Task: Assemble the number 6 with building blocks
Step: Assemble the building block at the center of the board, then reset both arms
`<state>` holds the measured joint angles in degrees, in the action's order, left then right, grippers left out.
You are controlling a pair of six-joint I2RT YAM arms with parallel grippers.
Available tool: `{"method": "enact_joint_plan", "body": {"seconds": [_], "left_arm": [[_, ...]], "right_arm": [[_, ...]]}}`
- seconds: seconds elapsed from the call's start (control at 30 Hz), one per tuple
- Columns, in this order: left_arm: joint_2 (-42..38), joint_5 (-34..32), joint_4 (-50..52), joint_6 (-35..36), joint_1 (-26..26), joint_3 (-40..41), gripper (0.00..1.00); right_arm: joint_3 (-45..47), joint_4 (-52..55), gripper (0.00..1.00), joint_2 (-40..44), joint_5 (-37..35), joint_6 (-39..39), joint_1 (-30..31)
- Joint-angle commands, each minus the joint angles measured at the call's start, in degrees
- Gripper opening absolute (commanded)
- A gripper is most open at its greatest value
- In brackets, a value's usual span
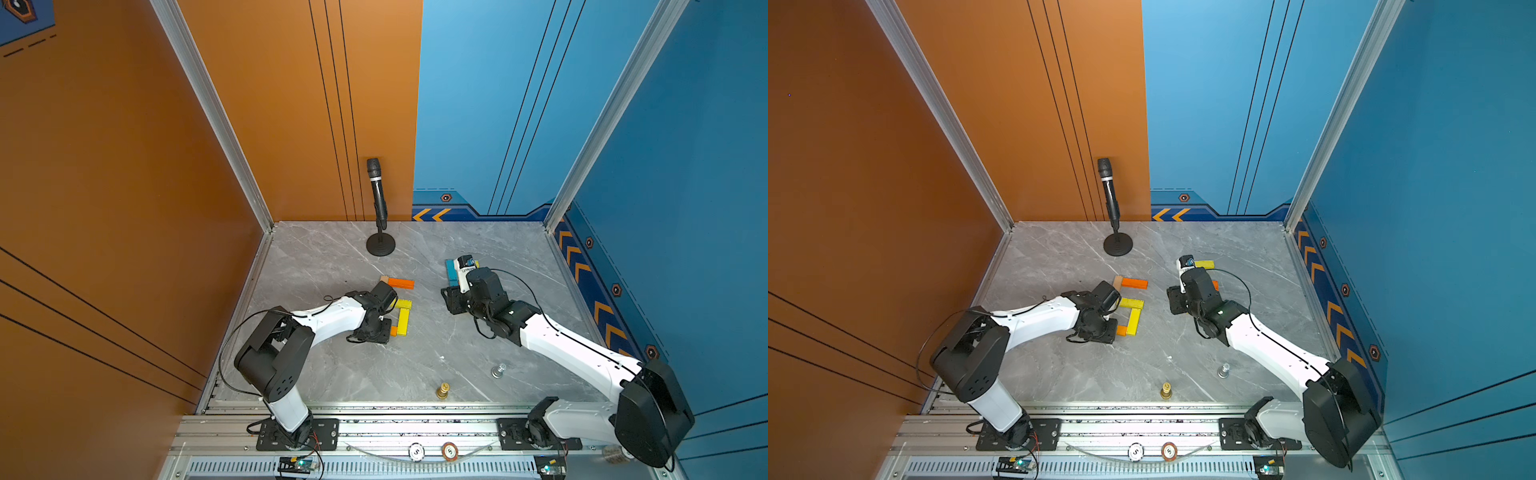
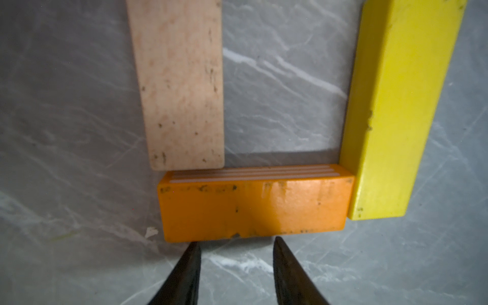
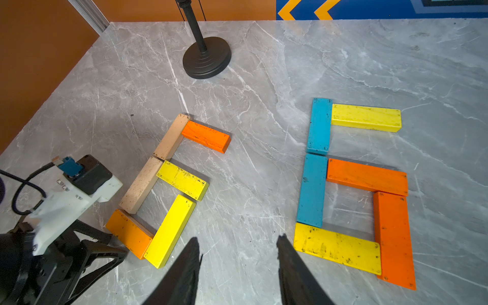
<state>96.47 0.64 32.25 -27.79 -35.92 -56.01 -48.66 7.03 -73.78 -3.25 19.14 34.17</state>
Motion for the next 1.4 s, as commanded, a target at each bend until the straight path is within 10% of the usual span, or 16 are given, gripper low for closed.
{"method": "enact_joint_plan", "body": {"seconds": [0.0,0.43,0.8,1.07,1.37], "left_arm": [[1.69,1.38,-0.52,1.26,0.64,-0.27,0.46],[-3.37,1.01,0.95,1.17,0.89,0.00,0.53],[-17.09,-3.44,5.07,4.32,5.10,-1.89,0.98],[-28.83,-4.57,-1.95,10.68,18.39,-0.29,0.98],[-37.38,-6.30,-33.69,13.31,39.88,21.26,0.98]], "right_arm": [[-1.70,0.91,0.49,-0.80,-0.23,-0.06,0.45],[-2.92,1.67,0.51,-1.59,-0.89,-0.37,-0.59],[-7.12,5.88,0.83,-3.50,-5.80,-1.53,-4.82],[-8.08,7.24,1.00,0.07,-10.42,-5.39,-12.67],[11.32,-10.84,0.99,12.34,-17.81,-11.87,-21.92]]}}
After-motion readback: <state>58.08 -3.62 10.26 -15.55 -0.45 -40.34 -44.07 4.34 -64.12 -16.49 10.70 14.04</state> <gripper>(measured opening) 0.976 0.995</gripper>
